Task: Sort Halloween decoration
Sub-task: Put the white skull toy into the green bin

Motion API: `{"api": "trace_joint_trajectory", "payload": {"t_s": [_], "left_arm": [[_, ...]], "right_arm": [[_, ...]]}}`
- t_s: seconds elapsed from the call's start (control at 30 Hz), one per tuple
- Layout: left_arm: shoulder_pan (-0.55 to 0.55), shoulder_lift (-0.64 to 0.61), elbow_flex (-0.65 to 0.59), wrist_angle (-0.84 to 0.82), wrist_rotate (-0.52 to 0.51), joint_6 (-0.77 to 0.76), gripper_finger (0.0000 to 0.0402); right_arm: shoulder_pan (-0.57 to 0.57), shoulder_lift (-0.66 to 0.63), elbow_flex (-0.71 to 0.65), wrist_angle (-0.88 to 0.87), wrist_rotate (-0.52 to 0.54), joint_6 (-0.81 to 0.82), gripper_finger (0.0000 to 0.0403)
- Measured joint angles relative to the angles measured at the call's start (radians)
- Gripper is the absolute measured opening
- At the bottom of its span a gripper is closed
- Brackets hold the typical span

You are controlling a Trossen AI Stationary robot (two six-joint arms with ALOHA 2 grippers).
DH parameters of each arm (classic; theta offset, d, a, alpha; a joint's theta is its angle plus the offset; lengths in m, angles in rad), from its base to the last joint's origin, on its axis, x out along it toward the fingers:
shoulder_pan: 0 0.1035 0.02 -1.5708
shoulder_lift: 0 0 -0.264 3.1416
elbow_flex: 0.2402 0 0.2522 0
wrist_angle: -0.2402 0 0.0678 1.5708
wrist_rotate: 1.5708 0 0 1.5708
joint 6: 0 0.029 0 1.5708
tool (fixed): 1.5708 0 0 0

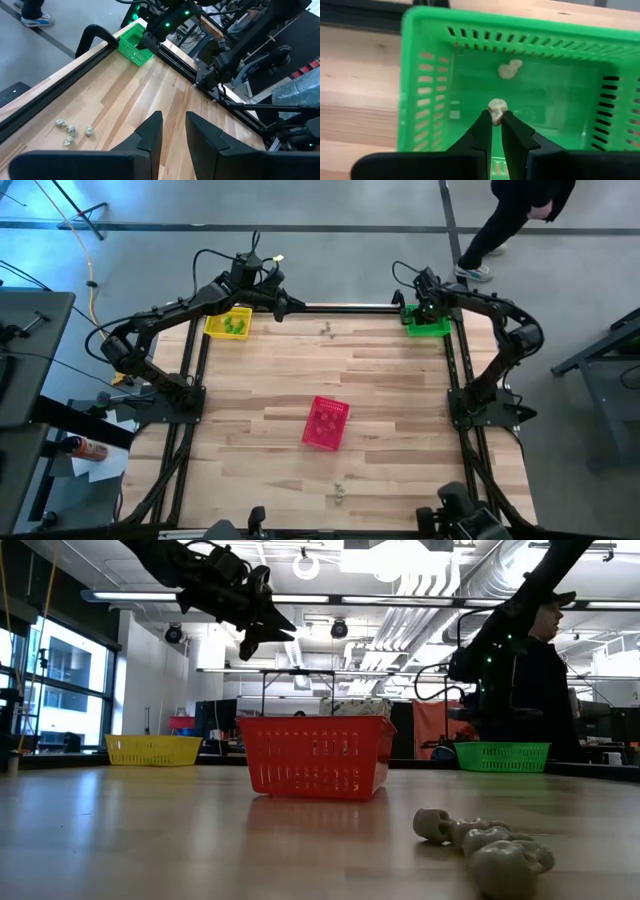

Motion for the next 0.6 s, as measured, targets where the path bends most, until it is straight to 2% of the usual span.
{"api": "trace_joint_trajectory", "payload": {"t_s": [0.2, 0.6], "left_arm": [[0.0, 0.0, 0.0, 0.0, 0.0, 0.0, 0.0072], [0.0, 0.0, 0.0, 0.0, 0.0, 0.0, 0.0072]], "right_arm": [[-0.008, 0.012, 0.01, 0.015, -0.03, 0.036, 0.0051], [-0.008, 0.012, 0.011, 0.026, -0.012, 0.136, 0.0097]]}}
